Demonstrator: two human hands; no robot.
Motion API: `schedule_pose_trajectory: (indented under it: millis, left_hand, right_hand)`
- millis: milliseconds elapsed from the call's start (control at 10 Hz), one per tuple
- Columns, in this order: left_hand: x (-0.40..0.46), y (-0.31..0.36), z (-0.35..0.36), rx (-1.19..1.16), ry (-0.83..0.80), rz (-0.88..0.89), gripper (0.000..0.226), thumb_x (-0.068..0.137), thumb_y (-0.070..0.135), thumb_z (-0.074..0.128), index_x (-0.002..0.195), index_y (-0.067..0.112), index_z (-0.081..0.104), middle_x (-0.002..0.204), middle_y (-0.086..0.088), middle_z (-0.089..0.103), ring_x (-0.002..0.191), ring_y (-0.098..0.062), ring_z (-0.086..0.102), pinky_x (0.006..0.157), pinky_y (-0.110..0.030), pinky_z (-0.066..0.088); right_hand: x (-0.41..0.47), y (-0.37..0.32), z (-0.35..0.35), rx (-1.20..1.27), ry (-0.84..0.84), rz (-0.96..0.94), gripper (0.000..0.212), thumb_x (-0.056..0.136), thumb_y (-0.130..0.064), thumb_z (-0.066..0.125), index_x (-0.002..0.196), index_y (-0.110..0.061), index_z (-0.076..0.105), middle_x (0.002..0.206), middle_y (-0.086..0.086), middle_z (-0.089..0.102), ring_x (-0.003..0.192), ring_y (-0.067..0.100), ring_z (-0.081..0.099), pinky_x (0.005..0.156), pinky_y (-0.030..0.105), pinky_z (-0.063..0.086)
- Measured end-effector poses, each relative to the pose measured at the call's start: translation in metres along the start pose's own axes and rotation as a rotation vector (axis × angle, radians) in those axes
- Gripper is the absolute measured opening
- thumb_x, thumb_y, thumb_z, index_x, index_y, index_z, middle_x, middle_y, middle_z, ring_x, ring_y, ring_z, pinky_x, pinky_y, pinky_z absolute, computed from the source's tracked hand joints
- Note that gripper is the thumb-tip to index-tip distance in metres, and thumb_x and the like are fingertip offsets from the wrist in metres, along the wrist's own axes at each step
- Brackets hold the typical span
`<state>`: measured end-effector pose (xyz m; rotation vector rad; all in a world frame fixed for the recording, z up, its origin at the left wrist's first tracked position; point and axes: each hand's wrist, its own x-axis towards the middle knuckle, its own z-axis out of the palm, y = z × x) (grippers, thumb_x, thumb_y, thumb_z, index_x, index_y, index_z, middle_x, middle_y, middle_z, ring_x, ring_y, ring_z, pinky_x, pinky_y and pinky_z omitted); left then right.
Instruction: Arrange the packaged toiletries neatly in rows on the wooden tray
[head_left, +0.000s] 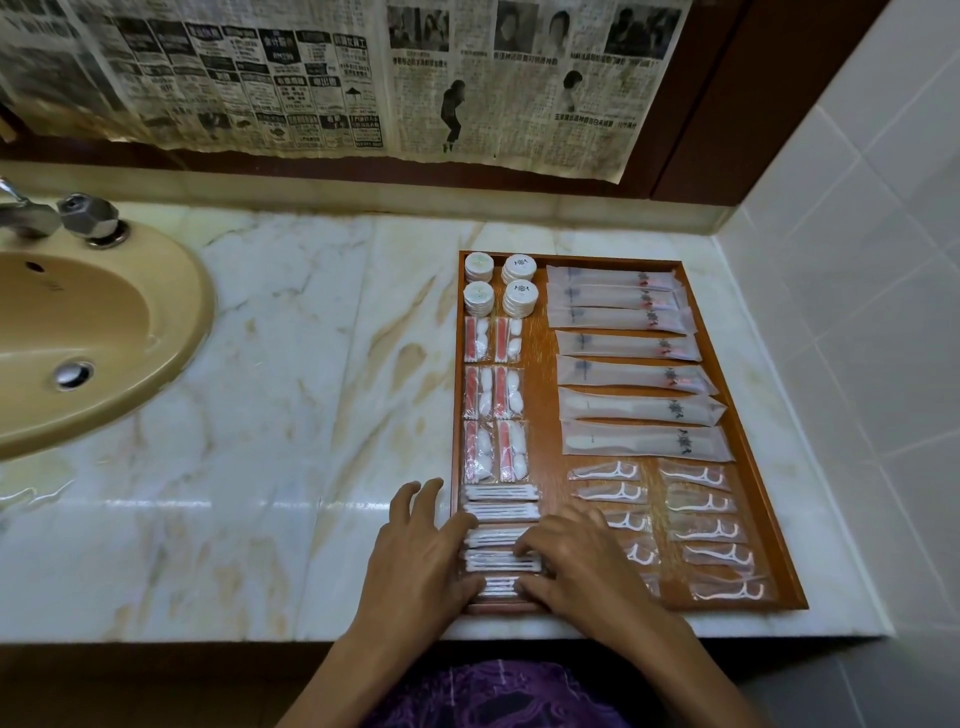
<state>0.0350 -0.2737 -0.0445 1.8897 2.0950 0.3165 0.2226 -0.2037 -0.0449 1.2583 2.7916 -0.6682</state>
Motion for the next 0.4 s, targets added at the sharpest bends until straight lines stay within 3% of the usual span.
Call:
schedule_pose_trajectory:
  millis: [100,300,400]
  left_hand:
    - [0.0,-0.002,0.002,-0.044,0.042,0.008,0.047,0.07,0.044,0.074,0.112,0.027,0.063,0.143,-0.008,0.046,0.136,-0.03,0.035,0.086,-0.042,0.052]
    - [0.008,0.003,-0.018,-0.239,0.098,-0.046,0.039,0.083,0.041,0.07,0.119,0.027,0.064,0.144,-0.002,0.046,0.136,-0.02,0.033,0.103,-0.034,0.039]
    - [0.026,0.011,-0.063,-0.431,0.274,-0.075,0.031,0.083,0.036,0.072,0.113,0.027,0.068,0.135,0.001,0.055,0.129,-0.016,0.045,0.106,-0.036,0.04]
  right_hand:
    - [-0.001,0.0,-0.003,0.056,0.031,0.018,0.03,0.082,-0.051,0.065,0.105,-0.031,0.066,0.102,-0.014,0.064,0.101,0.01,0.048,0.098,0.033,0.029]
    - [-0.002,-0.004,-0.027,0.264,0.156,0.068,0.023,0.086,-0.037,0.068,0.106,-0.026,0.069,0.083,-0.016,0.056,0.088,0.006,0.05,0.085,0.028,0.039]
    - [-0.001,-0.004,-0.064,0.457,0.302,0.132,0.02,0.085,-0.025,0.072,0.103,-0.031,0.069,0.086,-0.016,0.061,0.084,0.001,0.056,0.077,0.018,0.045]
